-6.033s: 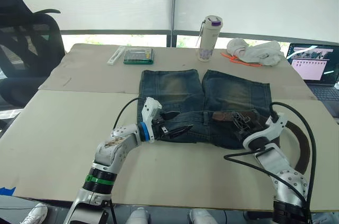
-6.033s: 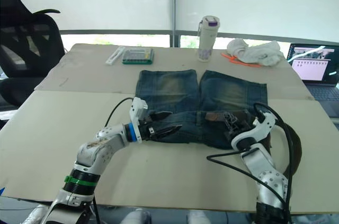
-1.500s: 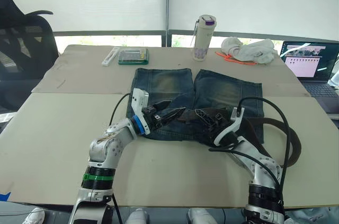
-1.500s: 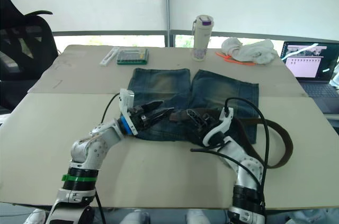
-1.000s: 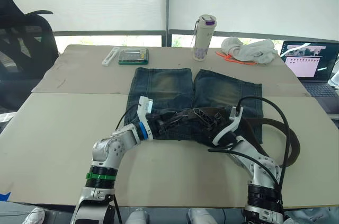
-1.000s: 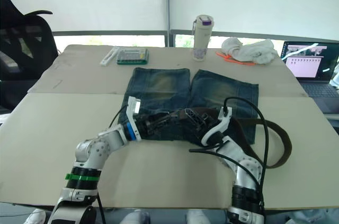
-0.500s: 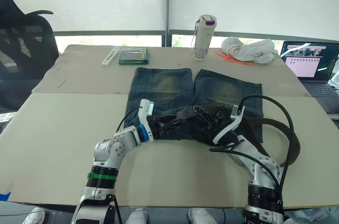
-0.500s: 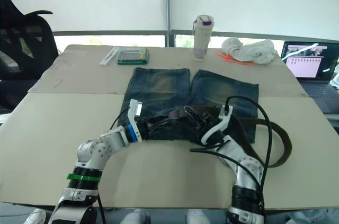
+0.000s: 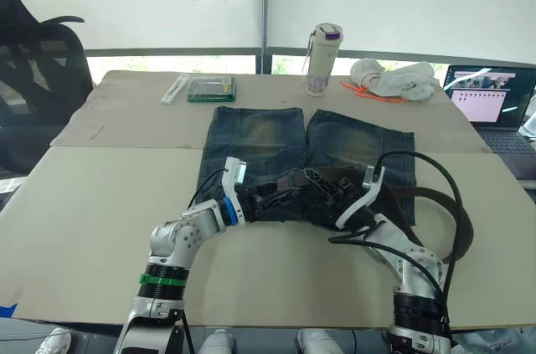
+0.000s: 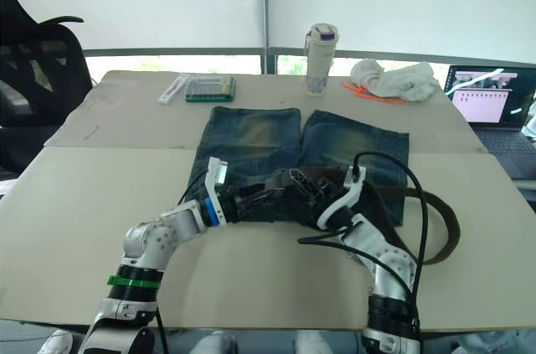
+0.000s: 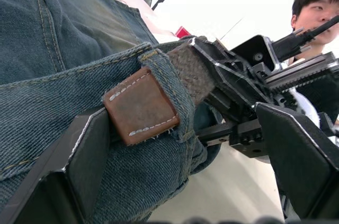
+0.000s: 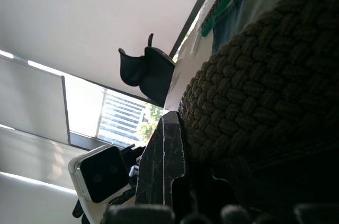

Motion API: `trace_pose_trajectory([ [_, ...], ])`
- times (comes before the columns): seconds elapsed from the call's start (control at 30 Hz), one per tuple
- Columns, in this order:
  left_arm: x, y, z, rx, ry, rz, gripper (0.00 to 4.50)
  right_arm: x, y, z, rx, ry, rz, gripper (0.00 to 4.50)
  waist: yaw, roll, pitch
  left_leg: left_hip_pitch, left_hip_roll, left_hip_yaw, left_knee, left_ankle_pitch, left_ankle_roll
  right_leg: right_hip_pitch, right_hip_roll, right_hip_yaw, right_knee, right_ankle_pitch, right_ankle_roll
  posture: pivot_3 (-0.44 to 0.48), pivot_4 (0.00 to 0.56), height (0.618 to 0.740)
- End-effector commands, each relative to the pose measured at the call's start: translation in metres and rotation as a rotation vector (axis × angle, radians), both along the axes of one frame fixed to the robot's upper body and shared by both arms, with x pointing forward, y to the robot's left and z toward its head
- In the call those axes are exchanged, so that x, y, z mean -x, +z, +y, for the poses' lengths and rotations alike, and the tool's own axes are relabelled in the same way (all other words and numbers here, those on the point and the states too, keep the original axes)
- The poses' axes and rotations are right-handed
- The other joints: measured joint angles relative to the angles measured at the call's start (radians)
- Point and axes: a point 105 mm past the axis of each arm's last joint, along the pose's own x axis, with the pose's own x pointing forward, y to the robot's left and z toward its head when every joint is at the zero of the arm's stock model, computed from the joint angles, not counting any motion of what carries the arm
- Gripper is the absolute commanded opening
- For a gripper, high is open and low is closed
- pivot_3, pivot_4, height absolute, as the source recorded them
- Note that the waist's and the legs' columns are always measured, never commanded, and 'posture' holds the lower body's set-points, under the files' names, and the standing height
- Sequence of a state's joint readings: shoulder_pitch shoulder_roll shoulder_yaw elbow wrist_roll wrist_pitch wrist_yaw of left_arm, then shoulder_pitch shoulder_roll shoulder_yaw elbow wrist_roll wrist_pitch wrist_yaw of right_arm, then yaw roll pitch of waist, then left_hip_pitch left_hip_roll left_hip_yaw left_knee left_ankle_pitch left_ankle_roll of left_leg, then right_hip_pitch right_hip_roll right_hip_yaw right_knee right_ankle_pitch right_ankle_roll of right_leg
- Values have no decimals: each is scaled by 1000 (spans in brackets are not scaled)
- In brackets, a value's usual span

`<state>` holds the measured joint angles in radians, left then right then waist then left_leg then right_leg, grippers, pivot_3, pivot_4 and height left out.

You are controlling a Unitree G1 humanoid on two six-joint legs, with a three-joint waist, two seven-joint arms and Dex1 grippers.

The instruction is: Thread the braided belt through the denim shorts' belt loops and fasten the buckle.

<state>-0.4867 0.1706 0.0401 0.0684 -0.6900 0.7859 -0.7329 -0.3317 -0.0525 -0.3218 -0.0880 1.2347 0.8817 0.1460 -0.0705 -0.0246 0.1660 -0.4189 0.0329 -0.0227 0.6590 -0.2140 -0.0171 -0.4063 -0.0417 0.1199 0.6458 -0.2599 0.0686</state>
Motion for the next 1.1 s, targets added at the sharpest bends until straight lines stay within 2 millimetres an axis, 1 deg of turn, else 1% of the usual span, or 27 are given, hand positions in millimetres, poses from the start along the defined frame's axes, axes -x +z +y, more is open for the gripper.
trace_pose_trajectory([
  [0.03, 7, 12, -3, 22, -32, -56, 3308, 1, 4, 5, 2, 12, -19, 0, 0, 0, 0, 0, 0, 0, 0, 0, 0, 0, 0, 0, 0, 0, 0, 0, 150, 737],
  [0.2, 1, 16, 0, 32, 14, -78, 1642, 0, -1, 6, 28, 14, -13, 0, 0, 0, 0, 0, 0, 0, 0, 0, 0, 0, 0, 0, 0, 0, 0, 0, 150, 737],
  [0.27, -3, 19, 2, 45, 41, -83, 982, 0, -2, 6, 31, 13, -11, 846, 0, 0, 0, 0, 0, 0, 0, 0, 0, 0, 0, 0, 0, 0, 0, 0, 150, 737],
  [0.37, -5, 20, 2, 54, 51, -85, 10, 0, -5, 5, 43, 8, -3, 1869, 1, 0, 0, 0, 0, 0, 0, 0, 0, 0, 0, 0, 0, 0, 0, 0, 150, 737],
  [0.4, -5, 20, 2, 54, 54, -85, 0, 1, -5, 5, 45, 8, -2, 2135, 0, 0, 0, 0, 0, 0, 0, 0, 0, 0, 0, 0, 0, 0, 0, 0, 150, 737],
  [0.5, -6, 19, 3, 58, 68, -78, 0, 1, -7, 4, 51, 4, 3, 3301, 0, 0, 0, 0, 0, 0, 0, 0, 0, 0, 0, 0, 0, 0, 0, 0, 150, 737],
  [0.53, -6, 19, 3, 60, 71, -76, 0, 1, -7, 3, 53, 5, 3, 3513, 0, 0, 0, 0, 0, 0, 0, 0, 0, 0, 0, 0, 0, 0, 0, 0, 150, 737],
  [0.6, -8, 18, 4, 56, 80, -75, 0, 1, -8, 3, 61, 6, -1, 4215, 0, 0, 0, 0, 0, 0, 0, 0, 0, 0, 0, 0, 0, 0, 0, 0, 150, 737],
  [0.63, -8, 18, 4, 55, 82, -74, 0, 2, -7, 3, 62, 10, -10, 4477, 0, 0, 0, 0, 0, 0, 0, 0, 0, 0, 0, 0, 0, 0, 0, 0, 150, 737],
  [0.7, -8, 18, 4, 53, 85, -73, 0, 3, -5, 0, 73, 3, -24, 4477, 1, 0, 0, 0, 0, 0, 0, 0, 0, 0, 0, 0, 0, 0, 0, 0, 150, 737],
  [0.77, -9, 16, 5, 42, 95, -74, 0, 7, -1, -10, 123, -8, -72, 4477, 2, 0, 0, 0, 0, 0, 0, 0, 0, 0, 0, 0, 0, 0, 0, 0, 150, 737],
  [0.87, -11, 11, 9, -16, 114, -84, 0, 17, 8, -25, 202, 3, -162, 4477, 3, 0, 0, -1, -1, 0, 0, 0, 0, 0, 0, 0, -1, 0, 0, 0, 150, 737],
  [0.9, -11, 10, 11, -36, 122, -90, 0, 23, 12, -30, 259, 24, -206, 4477, 3, 0, 0, -1, -1, 0, 0, 0, 0, 0, 0, 0, -1, 0, 0, 0, 150, 737],
  [0.97, -12, 9, 13, -53, 130, -96, 0, 30, 15, -34, 322, 54, -251, 4477, 4, 0, 0, -1, -1, 0, 0, 0, 0, 0, 0, 0, -2, 0, 0, 0, 150, 737],
  [1.07, -15, 6, 26, -162, 165, -150, 0, 52, 23, -55, 659, 143, -408, 4477, 5, 2, 1, -1, -1, 0, 0, 0, 0, 0, -1, 0, -2, 0, 1, 0, 150, 737],
  [1.1, -16, 6, 29, -195, 173, -166, 0, 57, 25, -60, 742, 168, -446, 4477, 6, 2, 2, -1, -2, 0, 0, 0, 0, 0, -1, 0, -2, -1, 1, 0, 150, 737],
])
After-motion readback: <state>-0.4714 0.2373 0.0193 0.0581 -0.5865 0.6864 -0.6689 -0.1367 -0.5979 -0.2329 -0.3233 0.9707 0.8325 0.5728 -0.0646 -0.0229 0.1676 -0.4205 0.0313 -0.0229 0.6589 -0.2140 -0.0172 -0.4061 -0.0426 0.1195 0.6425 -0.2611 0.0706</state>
